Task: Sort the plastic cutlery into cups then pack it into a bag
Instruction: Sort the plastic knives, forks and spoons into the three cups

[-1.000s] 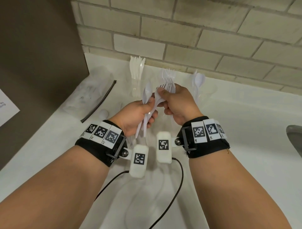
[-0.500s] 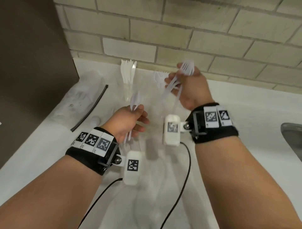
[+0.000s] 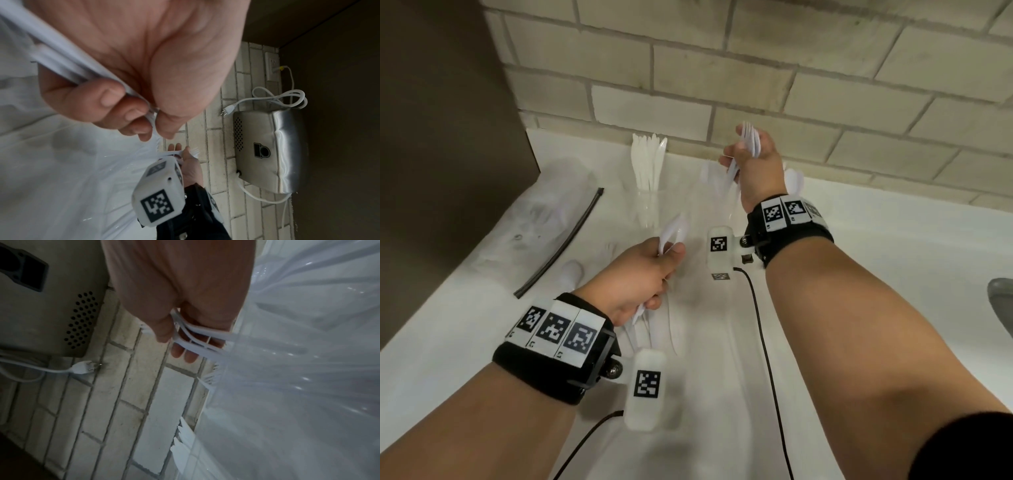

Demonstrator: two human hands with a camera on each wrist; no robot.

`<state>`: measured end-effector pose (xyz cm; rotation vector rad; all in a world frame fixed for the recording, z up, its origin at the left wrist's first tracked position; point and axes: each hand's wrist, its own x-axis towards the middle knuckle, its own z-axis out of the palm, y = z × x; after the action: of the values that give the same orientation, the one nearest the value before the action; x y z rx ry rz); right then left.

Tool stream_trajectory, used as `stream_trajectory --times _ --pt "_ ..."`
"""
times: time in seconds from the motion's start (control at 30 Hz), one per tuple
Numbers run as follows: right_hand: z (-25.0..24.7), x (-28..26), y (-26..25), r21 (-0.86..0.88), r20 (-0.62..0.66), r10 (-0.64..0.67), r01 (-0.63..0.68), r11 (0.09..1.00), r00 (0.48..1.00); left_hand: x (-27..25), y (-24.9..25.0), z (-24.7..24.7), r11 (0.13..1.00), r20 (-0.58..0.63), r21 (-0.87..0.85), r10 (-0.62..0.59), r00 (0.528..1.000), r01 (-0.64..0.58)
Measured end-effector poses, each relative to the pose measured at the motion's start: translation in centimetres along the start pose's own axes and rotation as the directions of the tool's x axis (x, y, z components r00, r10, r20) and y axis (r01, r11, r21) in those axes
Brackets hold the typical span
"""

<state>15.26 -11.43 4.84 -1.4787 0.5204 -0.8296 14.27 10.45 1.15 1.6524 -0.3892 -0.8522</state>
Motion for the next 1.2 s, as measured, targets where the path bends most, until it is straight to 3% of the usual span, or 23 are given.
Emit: stream_trajectory --times 0.1,0.23,0.47,0.53,0.6,0.67,0.77,1.0,1.13,1.2 --pt "-0.4 0.4 0.7 -0.059 -0.017 0.103 -0.104 0.993 0.995 0.2 -0.1 -0.1 1.0 -0.002 -0.006 -0.016 1.0 0.016" --pt "-0.8 0.1 0.1 -0.027 -0.008 0.107 -0.107 0.994 0.994 0.3 0.0 0.4 0.999 0.018 -0.025 -0.023 1.0 0.023" --pt "-1.7 -2.6 -2.9 -0.218 -0.102 -0.092 0.068 0.973 0.991 -0.2 0.4 1.1 0.997 0.031 -0.062 0.044 0.999 -0.042" --pt "-1.9 -5.2 -4.0 -0.267 -0.039 -0.059 0.047 0.963 0.997 -0.5 0.7 1.5 0.995 0.025 -0.06 0.077 0.997 -0.075" --pt "-2.2 -8.1 -4.7 -0.39 0.098 0.059 -0.016 0.921 0.993 -0.8 1.0 1.9 0.993 0.03 -0.058 0.104 0.994 -0.102" --pt "-2.6 -10.6 -4.9 -0.495 0.241 0.207 -0.064 0.867 0.948 -1.1 1.3 2.5 0.991 0.052 -0.017 0.135 0.99 -0.134" --pt "-3.2 -13.2 -4.9 -0.445 0.321 0.254 -0.091 0.891 0.912 -1.5 1.6 3.3 0.98 0.096 0.086 0.17 0.981 -0.178" --pt "-5.3 -15.3 -5.1 -0.193 0.243 0.327 -0.285 0.939 0.913 -2.0 1.1 5.8 0.965 0.176 0.155 0.184 0.967 -0.212" --pt "-6.1 -14.9 -5.5 -0.241 0.246 0.297 -0.238 0.941 0.923 -2.5 1.2 6.4 0.963 0.177 0.166 0.183 0.967 -0.213" --pt "-6.7 -14.1 -6.1 -0.267 0.215 0.237 -0.177 0.947 0.947 -2.6 1.2 5.8 0.918 0.132 0.314 0.212 0.968 -0.244"
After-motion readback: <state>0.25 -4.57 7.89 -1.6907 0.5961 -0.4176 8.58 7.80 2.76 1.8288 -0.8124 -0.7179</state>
